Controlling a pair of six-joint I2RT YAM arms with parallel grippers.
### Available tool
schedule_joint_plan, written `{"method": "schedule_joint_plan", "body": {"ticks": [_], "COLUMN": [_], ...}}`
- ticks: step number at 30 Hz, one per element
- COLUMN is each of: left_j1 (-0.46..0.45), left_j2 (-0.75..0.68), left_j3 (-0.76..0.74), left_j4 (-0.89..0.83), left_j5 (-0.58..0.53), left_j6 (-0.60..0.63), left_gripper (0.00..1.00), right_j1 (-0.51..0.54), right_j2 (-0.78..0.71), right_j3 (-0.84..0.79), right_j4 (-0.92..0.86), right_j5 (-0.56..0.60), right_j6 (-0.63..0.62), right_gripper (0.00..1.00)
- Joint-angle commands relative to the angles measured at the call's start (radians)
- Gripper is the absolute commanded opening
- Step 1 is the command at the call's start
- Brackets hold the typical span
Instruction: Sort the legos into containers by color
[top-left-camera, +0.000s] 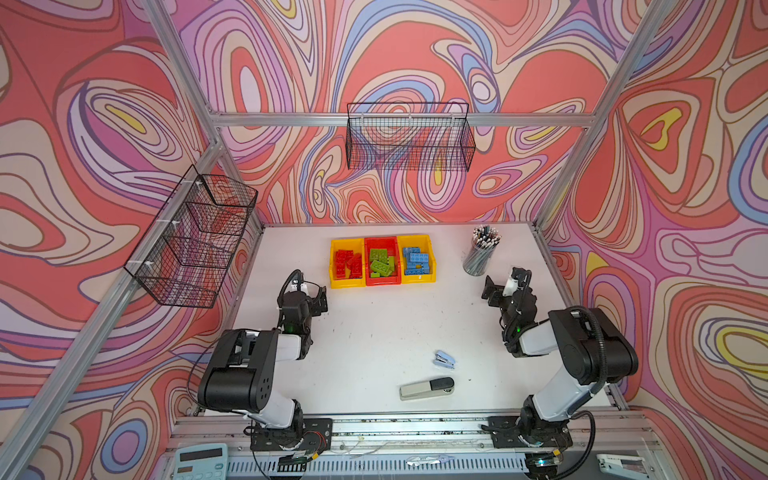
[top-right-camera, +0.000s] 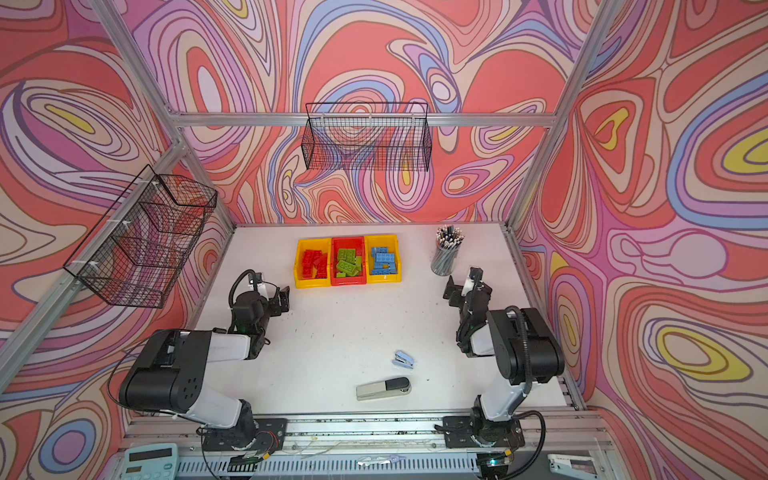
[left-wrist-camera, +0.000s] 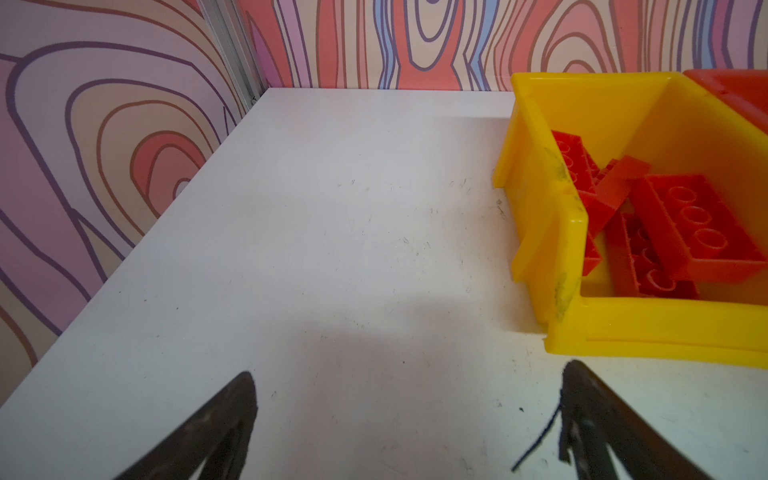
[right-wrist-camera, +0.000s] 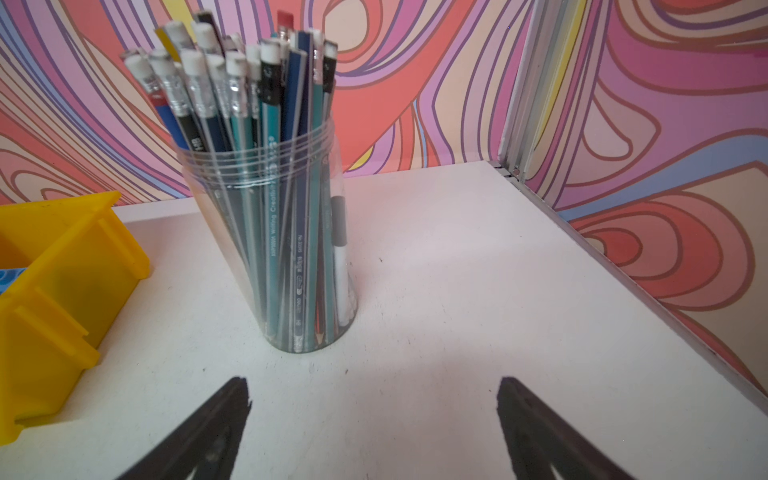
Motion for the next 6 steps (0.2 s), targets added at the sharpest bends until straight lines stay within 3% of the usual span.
{"method": "schedule_joint_plan", "body": {"ticks": [1, 6], "left_j1": [0.003, 0.003], "left_j2": [0.007, 0.007], "left_j3": [0.003, 0.002], "left_j4": [0.041, 0.042], "left_j5": [0.002, 0.002], "left_j6": [0.017, 0.018], "left_gripper": [1.0, 1.0], "right_j1": [0.014, 0.014], "right_j2": [0.011, 0.007], "right_j3": [0.02, 0.011], "right_j4": [-0.004, 0.008], "right_j5": [0.019, 0.016], "right_j6": [-0.031, -0.033], "right_gripper": [0.98, 0.98]}}
